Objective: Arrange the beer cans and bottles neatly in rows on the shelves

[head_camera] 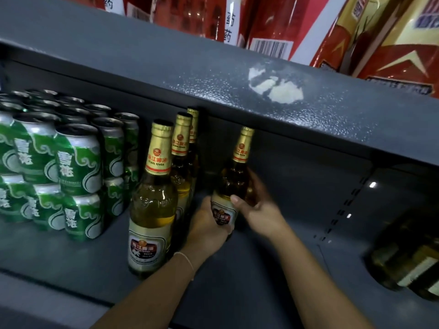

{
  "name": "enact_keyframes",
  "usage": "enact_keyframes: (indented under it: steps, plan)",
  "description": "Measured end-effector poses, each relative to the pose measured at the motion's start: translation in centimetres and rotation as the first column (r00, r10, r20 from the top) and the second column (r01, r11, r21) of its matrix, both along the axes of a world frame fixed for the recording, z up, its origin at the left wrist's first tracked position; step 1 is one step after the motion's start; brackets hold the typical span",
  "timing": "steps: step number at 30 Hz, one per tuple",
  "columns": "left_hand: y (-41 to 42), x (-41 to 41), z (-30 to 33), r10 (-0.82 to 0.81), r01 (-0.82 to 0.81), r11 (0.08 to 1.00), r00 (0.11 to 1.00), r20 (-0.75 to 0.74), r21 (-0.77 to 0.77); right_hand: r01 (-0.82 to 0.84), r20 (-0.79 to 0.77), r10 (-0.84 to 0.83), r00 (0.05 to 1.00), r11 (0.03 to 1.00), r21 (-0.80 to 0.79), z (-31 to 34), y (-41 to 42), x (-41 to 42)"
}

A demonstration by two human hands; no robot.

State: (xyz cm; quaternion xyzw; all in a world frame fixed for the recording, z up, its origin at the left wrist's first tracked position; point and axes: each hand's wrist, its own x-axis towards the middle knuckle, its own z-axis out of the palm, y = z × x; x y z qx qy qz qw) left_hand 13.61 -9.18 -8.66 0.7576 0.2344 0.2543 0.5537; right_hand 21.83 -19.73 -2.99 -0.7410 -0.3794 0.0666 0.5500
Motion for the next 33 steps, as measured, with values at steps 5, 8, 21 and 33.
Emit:
enact_keyframes:
  steps: [5,8,21,33]
  plan:
    - [0.1,0.5,-0.5,0.108,-0.11,0.993,0.993,0.038,0.051,0.122,-0.041,-0.12,0.992,0.991,0.046,-2.0,0.6,-0.6]
    - [0.4,0.8,-0.7,0.171,-0.173,0.977,0.985,0.025,0.122,0.129,-0.144,-0.117,0.983,0.988,0.081,-3.2,1.1,-1.0]
    - [1.4,1.5,-1.9,0.142,-0.135,0.98,0.989,-0.04,0.149,0.15,-0.212,-0.127,0.969,0.984,0.1,-4.3,2.9,-0.9]
    - [1.8,1.7,-2.2,0.1,-0.078,0.984,0.985,-0.139,0.158,0.2,-0.222,-0.182,0.958,0.978,0.06,-6.0,3.6,-0.9]
